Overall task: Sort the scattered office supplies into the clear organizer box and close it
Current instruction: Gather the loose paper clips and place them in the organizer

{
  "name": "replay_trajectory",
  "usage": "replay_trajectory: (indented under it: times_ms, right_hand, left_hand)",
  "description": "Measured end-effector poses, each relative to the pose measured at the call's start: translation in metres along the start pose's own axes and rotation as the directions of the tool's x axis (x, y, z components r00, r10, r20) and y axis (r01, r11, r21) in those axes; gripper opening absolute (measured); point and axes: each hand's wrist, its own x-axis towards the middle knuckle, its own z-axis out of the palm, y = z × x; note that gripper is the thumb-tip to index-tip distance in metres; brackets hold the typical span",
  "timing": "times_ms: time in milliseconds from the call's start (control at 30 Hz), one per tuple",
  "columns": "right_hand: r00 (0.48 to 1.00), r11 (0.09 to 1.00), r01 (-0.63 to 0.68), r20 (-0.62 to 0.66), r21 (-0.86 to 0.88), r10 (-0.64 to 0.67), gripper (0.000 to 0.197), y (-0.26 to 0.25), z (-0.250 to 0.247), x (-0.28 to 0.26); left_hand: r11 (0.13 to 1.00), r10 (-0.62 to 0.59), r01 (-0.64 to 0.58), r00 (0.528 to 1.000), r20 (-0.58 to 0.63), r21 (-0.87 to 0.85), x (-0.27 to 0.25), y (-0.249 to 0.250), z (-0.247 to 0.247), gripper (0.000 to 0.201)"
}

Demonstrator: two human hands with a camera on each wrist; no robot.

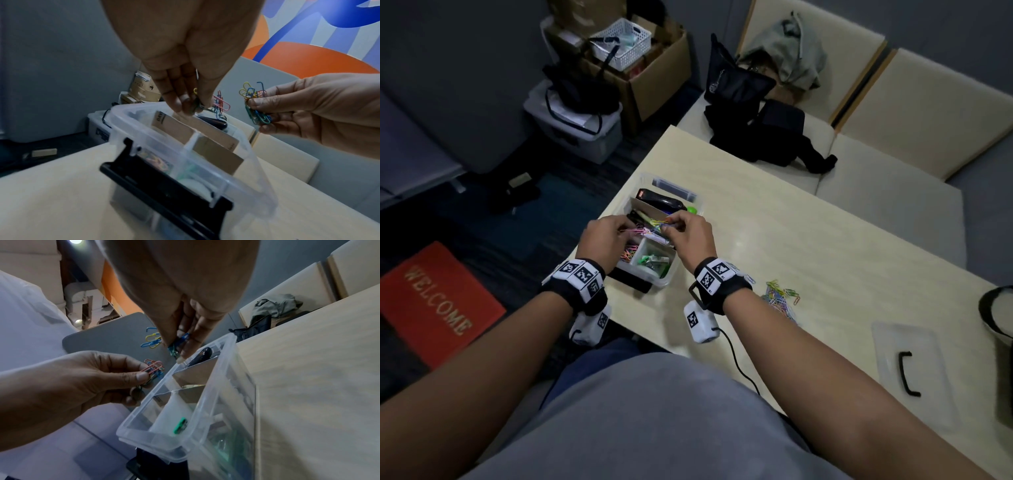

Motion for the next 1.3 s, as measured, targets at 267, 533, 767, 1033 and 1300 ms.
replay_trajectory:
  times_ms: [267, 533, 767, 1033, 1300]
  right_hand:
    - [0.998, 0.999, -0.039, 0.044, -0.036, 0.04, 0.008, -0.006, 0.029, 0.006]
    - [0.993, 0.991, -0.097, 0.053, -0.089, 0.102, 0.004, -0.011, 0.044, 0.011]
    - [0.986, 0.978, -0.105, 0.106, -0.18, 0.126, 0.003, -0.02, 0.053, 0.018]
    - [0.951, 0.879, 0.023, 0.28, -0.477, 0.127, 0.011, -0.036, 0.079, 0.025]
    - [0.939, 0.848, 0.042, 0.311, -0.528, 0.147, 0.008, -0.039, 0.096, 0.025]
  left_hand:
    - [0.881, 0.096, -0.1, 0.995, 0.032, 0.462, 0.01, -0.017, 0.004, 0.014]
    - [0.933, 0.084, -0.118, 0.99, 0.113, 0.341, 0.022, -0.016, 0.004, 0.027]
    - [0.963, 0.079, -0.064, 0.996, -0.047, 0.262, 0.03, -0.022, -0.004, 0.024]
    - [0.966, 0.049, -0.047, 0.999, -0.004, 0.254, 0.035, -0.032, -0.005, 0.032]
    - [0.969, 0.035, -0.036, 0.999, 0.006, 0.243, 0.035, -0.032, -0.006, 0.033]
